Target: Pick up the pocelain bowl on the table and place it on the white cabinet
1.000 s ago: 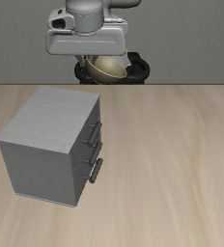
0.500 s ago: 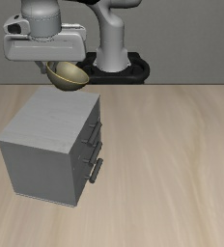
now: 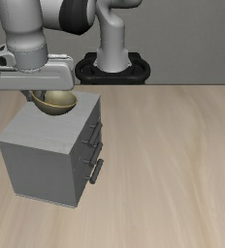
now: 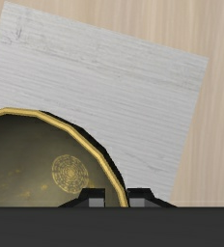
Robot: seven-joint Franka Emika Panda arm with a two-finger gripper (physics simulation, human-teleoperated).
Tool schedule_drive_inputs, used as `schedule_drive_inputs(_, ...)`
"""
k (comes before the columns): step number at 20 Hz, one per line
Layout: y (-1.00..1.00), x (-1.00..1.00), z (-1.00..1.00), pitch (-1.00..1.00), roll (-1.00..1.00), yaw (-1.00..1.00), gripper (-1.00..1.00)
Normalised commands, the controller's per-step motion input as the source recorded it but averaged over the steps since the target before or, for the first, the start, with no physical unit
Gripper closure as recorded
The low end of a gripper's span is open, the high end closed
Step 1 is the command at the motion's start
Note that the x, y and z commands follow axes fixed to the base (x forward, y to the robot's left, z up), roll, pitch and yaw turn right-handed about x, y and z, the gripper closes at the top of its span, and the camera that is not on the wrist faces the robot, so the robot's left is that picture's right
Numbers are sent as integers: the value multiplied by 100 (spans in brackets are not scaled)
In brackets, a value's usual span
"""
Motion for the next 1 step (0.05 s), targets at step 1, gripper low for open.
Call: schedule_drive_inputs(1, 0, 0, -100, 0, 0, 0, 100)
